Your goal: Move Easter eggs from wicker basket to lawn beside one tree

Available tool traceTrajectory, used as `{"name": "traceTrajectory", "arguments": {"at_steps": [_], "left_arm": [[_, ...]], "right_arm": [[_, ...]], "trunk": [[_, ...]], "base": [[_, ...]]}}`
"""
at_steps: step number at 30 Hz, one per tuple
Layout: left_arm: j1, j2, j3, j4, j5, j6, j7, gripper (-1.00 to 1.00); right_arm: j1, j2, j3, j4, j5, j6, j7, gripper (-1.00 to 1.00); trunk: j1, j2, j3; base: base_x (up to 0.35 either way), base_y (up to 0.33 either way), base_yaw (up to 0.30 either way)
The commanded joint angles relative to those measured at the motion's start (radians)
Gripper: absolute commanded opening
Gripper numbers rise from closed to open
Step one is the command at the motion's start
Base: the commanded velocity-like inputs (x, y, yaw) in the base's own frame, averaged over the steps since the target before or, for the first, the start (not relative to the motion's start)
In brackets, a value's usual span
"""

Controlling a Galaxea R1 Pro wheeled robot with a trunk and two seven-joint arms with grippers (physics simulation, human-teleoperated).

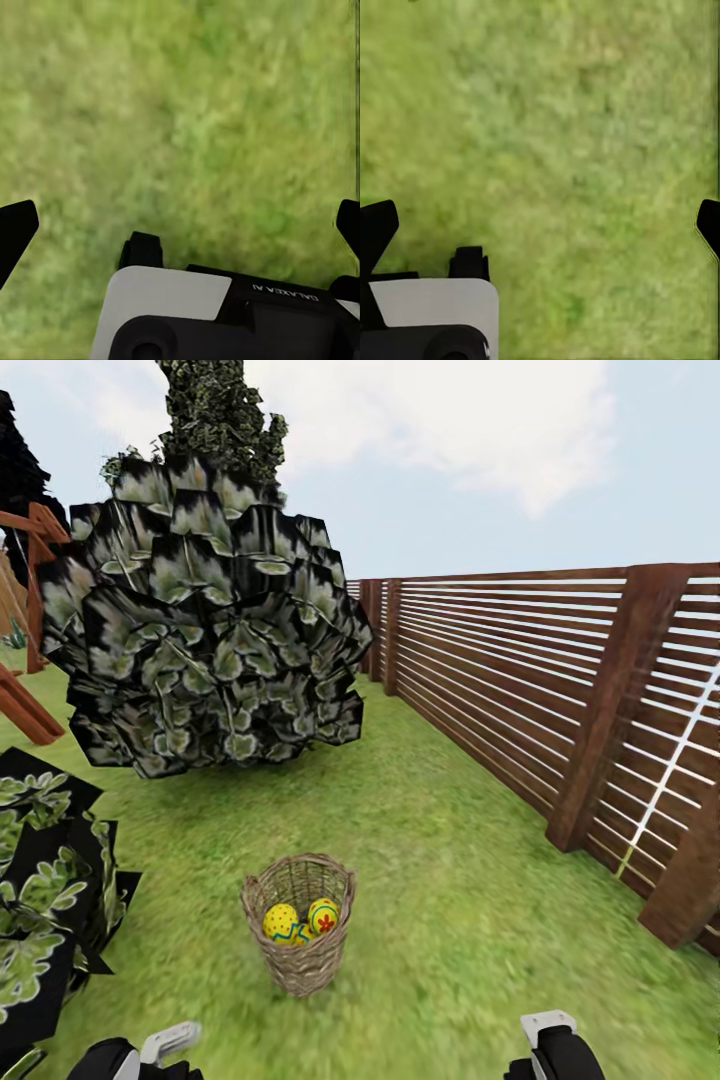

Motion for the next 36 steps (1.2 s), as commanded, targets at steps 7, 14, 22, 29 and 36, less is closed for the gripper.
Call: {"name": "traceTrajectory", "arguments": {"at_steps": [7,14,22,29,36], "left_arm": [[0.000,-0.001,0.002,-0.002,0.006,0.006,0.003,1.00],[0.000,-0.001,0.002,-0.002,0.006,0.006,0.002,1.00],[-0.001,0.000,0.006,-0.002,0.006,0.006,0.000,1.00],[-0.001,0.003,0.010,-0.002,0.008,0.006,-0.002,1.00],[0.000,0.001,0.013,-0.001,0.013,0.005,0.001,1.00]], "right_arm": [[0.000,-0.001,0.001,-0.001,0.007,0.006,0.003,1.00],[0.000,0.002,0.004,0.001,0.007,0.006,0.004,1.00],[0.000,0.001,0.002,0.001,0.007,0.006,0.003,1.00],[-0.001,0.002,0.005,0.001,0.007,0.004,0.003,1.00],[0.000,0.002,0.007,0.001,0.007,0.004,0.003,1.00]], "trunk": [[0.000,-0.001,-0.001],[0.000,-0.001,-0.001],[0.000,-0.001,-0.001],[0.000,-0.001,-0.001],[0.000,-0.001,-0.001]], "base": [[0.182,-0.284,0.000],[0.180,-0.284,0.000],[0.227,-0.136,0.000],[0.323,-0.026,0.000],[0.329,-0.001,0.000]]}}
